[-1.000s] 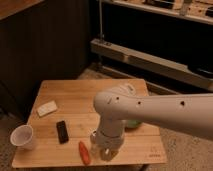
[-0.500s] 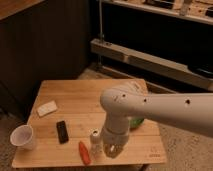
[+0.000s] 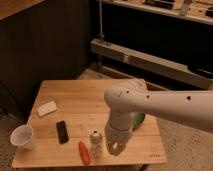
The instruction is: Knock the bottle over
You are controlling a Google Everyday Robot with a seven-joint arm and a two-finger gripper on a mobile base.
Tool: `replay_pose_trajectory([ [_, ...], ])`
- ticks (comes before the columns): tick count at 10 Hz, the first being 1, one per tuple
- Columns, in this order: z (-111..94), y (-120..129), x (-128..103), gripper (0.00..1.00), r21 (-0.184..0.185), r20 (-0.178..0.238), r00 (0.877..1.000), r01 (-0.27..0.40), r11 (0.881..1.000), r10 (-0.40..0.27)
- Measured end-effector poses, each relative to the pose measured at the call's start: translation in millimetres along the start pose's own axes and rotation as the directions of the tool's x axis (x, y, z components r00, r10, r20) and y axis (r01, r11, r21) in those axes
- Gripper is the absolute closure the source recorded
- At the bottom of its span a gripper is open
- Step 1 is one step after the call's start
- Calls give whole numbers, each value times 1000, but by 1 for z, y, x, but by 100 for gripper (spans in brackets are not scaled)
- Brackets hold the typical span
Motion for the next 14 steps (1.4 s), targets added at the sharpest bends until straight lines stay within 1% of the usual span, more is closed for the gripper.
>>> replay_pose_trajectory([
  [2,3,4,3,83,6,-18,1000,2,1000,-2],
  [3,6,16,10,83,17,-36,999,7,1000,-6],
  [4,7,20,13,83,18,-40,999,11,1000,-10],
  [6,6,24,13,83,18,-54,998,30,999,-29],
  [7,5,22,10,83,15,-54,998,24,1000,-23],
  [9,3,3,5,83,14,-47,999,-13,1000,14],
  [10,1,-13,2,83,13,-42,999,-31,999,31],
  [11,-1,-16,4,83,9,-46,998,-29,1000,30],
  [12,-3,-16,6,83,8,-54,998,-25,1000,25],
  [14,-3,-3,10,83,14,-80,997,-2,1000,3],
])
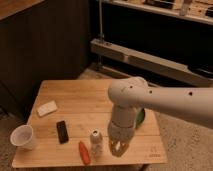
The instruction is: Knock the bottle over
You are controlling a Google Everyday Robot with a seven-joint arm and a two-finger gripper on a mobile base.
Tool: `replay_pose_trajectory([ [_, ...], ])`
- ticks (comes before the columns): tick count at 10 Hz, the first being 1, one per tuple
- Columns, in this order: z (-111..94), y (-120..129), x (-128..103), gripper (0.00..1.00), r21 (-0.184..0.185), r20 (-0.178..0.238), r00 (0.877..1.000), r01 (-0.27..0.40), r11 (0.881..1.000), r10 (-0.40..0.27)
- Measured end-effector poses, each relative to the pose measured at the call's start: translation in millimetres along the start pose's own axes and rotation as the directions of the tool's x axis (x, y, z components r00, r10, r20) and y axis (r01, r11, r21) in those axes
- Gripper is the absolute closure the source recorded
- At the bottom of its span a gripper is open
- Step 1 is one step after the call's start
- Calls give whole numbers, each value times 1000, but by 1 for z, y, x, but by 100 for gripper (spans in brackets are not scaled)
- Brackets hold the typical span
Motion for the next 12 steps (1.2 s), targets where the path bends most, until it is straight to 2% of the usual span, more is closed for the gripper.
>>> replay_pose_trajectory([
  [2,8,14,13,83,10,-6,1000,18,1000,-17],
  [4,8,20,12,83,22,-32,998,52,998,-52],
  [5,7,18,11,83,20,-41,998,50,999,-49],
  [8,1,-1,6,83,14,-20,1000,17,1000,-17],
  [10,-6,-12,2,83,6,-5,1000,21,1000,-20],
  [12,-1,-2,7,83,14,-36,999,39,999,-39],
])
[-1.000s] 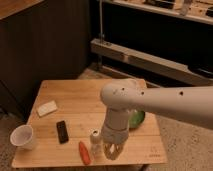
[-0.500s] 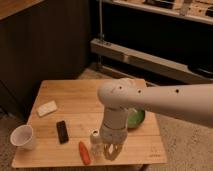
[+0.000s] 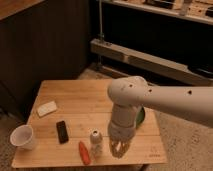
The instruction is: Knock the bottle over
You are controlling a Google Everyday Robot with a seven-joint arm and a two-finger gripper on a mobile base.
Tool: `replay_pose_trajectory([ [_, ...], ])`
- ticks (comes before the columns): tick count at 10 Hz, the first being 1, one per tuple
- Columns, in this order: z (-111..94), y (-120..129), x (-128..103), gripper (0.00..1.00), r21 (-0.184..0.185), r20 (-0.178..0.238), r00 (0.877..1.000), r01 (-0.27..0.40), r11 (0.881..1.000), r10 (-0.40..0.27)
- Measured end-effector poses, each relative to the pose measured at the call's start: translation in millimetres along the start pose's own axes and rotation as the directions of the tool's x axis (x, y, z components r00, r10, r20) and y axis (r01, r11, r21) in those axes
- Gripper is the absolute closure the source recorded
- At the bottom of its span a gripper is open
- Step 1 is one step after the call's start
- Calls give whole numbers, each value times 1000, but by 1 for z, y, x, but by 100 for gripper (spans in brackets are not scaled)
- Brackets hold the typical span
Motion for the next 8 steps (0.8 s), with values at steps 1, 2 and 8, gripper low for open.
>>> replay_pose_trajectory([
  [1,3,15,5,83,3,-8,1000,9,1000,-9],
  [2,4,23,7,83,5,-11,1000,18,1000,-18],
  [8,1,-2,12,83,-12,-29,999,42,999,-42],
])
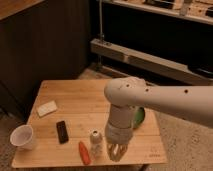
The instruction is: Knock the bottle over
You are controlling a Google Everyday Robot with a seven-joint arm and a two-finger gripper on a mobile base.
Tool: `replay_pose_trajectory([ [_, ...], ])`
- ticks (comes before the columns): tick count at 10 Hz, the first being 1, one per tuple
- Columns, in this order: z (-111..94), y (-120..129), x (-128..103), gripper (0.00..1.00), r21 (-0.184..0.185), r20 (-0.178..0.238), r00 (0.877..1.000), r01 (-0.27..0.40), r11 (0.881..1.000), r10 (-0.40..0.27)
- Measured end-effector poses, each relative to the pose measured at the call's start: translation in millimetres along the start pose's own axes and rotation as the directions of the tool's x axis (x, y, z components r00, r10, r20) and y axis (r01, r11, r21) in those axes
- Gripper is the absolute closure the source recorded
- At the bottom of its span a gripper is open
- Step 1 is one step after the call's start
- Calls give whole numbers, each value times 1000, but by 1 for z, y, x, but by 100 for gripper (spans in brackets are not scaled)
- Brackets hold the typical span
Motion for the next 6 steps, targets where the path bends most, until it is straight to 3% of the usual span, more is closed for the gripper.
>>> replay_pose_trajectory([
  [1,1,0,-1,83,-19,17,1000,9,1000,-9],
  [4,5,11,-17,83,-141,81,995,71,987,-60],
  [6,5,19,-26,83,-176,107,991,98,979,-80],
])
